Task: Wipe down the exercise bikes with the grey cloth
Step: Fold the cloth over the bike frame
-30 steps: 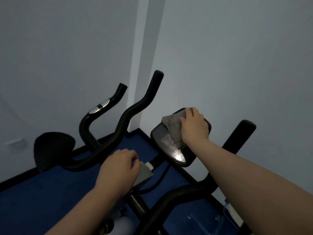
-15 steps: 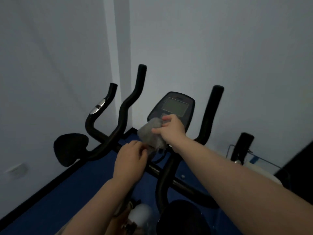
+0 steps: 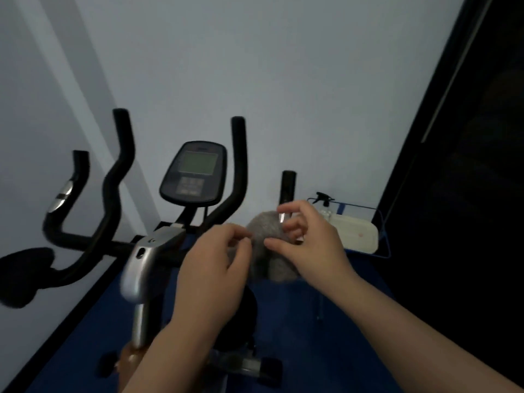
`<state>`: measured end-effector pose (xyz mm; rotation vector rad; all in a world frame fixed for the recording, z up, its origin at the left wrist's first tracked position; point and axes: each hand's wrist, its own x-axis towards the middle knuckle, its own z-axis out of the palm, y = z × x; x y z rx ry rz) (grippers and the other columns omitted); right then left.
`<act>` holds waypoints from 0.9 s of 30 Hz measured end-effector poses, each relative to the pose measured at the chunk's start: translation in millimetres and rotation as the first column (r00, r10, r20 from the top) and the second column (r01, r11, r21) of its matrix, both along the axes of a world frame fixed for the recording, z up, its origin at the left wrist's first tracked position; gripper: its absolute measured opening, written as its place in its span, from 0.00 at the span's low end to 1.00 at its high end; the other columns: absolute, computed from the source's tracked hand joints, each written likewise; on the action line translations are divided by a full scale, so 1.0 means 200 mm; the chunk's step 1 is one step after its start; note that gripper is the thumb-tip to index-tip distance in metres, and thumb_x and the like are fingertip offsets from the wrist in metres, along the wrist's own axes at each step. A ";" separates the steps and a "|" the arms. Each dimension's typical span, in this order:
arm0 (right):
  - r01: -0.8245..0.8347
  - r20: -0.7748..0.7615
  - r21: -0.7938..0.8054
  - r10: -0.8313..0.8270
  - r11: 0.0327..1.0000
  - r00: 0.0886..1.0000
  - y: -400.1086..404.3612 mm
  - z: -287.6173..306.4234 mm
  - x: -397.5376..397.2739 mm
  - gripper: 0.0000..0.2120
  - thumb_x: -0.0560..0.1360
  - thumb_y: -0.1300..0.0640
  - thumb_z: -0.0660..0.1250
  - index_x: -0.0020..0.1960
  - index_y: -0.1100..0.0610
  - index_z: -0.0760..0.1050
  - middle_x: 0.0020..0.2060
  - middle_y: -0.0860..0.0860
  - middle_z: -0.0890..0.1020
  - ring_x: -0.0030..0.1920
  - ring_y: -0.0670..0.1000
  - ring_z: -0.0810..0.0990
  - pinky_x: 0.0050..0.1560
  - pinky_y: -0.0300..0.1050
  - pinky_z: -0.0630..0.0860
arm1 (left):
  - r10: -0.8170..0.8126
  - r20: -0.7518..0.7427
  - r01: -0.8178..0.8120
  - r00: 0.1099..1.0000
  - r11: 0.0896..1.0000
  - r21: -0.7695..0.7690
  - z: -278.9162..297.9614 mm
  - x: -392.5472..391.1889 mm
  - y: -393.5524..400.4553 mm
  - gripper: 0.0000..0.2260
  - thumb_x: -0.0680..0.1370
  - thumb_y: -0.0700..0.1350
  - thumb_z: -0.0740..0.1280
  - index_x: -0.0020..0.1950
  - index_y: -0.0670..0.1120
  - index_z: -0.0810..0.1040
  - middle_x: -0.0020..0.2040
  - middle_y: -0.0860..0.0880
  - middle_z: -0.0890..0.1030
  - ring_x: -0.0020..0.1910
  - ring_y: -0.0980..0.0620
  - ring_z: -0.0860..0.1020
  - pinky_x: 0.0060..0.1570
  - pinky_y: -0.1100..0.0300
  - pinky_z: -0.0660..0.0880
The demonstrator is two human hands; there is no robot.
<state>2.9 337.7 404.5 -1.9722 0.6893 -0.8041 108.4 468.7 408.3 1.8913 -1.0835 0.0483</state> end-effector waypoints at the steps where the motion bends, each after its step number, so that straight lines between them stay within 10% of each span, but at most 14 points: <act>1: 0.030 -0.014 0.002 -0.030 1.000 0.999 -0.04 -0.02 -0.11 0.21 0.65 0.56 0.78 0.52 0.41 0.73 0.37 0.44 0.79 0.36 0.39 0.76 0.37 0.31 0.74 | -0.028 0.020 0.028 0.999 1.000 0.010 -0.01 -0.08 -0.05 0.06 0.76 0.49 0.63 0.49 0.53 0.79 0.44 0.58 0.79 0.44 0.61 0.77 0.43 0.60 0.74; 15: 0.174 -0.633 -0.006 -0.139 0.985 0.762 -0.66 -0.76 -1.55 0.16 0.70 0.52 0.72 0.55 0.43 0.72 0.41 0.40 0.76 0.42 0.40 0.76 0.44 0.44 0.78 | -0.215 -0.094 0.230 0.972 0.794 0.563 -0.79 -1.17 -0.90 0.08 0.79 0.50 0.59 0.50 0.52 0.78 0.48 0.55 0.77 0.47 0.53 0.76 0.44 0.57 0.75; 27: 0.163 -0.743 0.088 -0.044 0.983 0.668 -1.14 -1.05 -1.31 0.15 0.74 0.56 0.69 0.58 0.47 0.71 0.48 0.43 0.75 0.49 0.45 0.75 0.44 0.40 0.74 | -0.179 -0.204 0.270 0.963 0.583 0.766 -1.14 -0.92 -1.34 0.09 0.79 0.47 0.58 0.48 0.46 0.77 0.48 0.50 0.77 0.44 0.51 0.75 0.40 0.58 0.70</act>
